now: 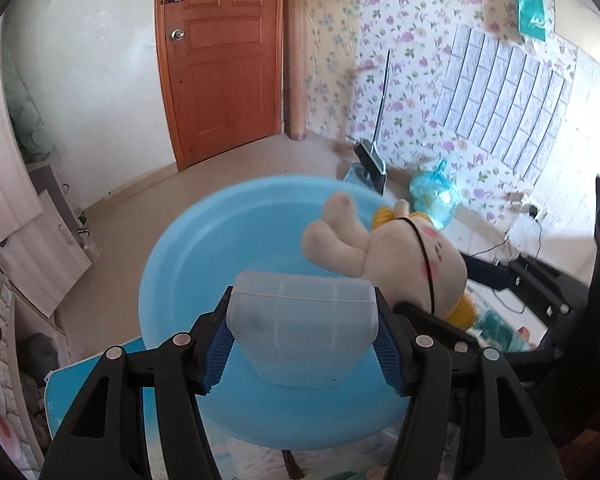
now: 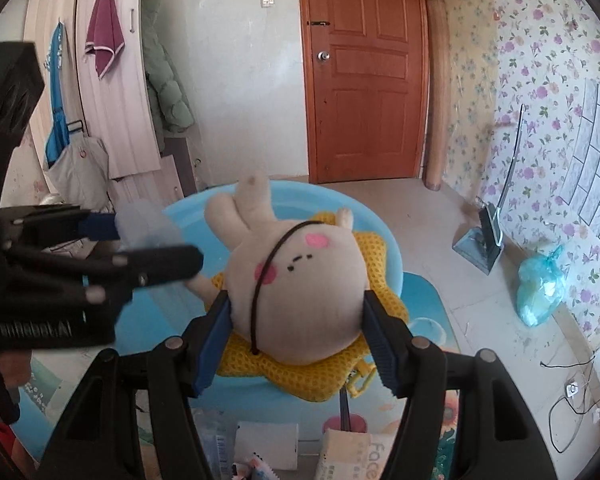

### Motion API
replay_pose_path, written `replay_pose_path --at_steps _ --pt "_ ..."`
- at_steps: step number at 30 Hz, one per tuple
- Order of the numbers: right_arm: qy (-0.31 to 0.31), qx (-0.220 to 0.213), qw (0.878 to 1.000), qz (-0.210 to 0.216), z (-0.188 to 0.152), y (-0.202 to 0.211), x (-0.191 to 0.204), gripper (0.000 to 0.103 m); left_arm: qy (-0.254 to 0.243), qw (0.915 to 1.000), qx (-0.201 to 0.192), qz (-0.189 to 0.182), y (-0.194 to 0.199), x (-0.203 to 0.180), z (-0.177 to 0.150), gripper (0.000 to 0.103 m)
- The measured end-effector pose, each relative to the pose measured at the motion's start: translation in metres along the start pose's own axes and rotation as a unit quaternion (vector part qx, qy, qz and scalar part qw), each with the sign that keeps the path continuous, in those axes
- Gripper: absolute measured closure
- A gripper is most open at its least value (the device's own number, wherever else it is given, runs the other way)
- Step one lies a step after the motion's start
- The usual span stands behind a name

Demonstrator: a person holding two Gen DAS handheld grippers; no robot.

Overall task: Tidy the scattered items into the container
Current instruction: 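Lower the box and bunny into the basin and open both tools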

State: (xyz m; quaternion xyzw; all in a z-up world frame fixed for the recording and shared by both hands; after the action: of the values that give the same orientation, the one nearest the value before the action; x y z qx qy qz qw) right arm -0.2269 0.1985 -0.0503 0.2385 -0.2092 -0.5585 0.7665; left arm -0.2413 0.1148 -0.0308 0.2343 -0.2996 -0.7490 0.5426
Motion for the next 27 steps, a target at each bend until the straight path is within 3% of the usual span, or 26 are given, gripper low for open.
replay_pose_path --at_steps 16,27 --pt "0.018 0.024 0.999 -0.02 -0.008 0.004 0.023 0.035 0.028 0.9988 0.001 -0.04 0.016 0.017 -0.034 0.019" --pt "0.034 0.016 0.999 -0.027 -0.012 0.028 0.043 0.035 0.069 0.9963 -0.009 -0.051 0.047 0.027 -0.059 0.014"
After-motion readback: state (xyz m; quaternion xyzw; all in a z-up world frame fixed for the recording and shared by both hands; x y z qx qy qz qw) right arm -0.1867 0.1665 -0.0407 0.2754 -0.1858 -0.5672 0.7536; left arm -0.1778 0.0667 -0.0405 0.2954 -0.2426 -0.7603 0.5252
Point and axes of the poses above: each gripper's, at about its wrist camera, not at the fingertips, and y roughly against the way its jaws point, x to its left, z to its top, the point moved 6 cm from there along -y, roughly the way its jaws point, and after that the axes turned 1 degree about -y, right-handed, at the moved point
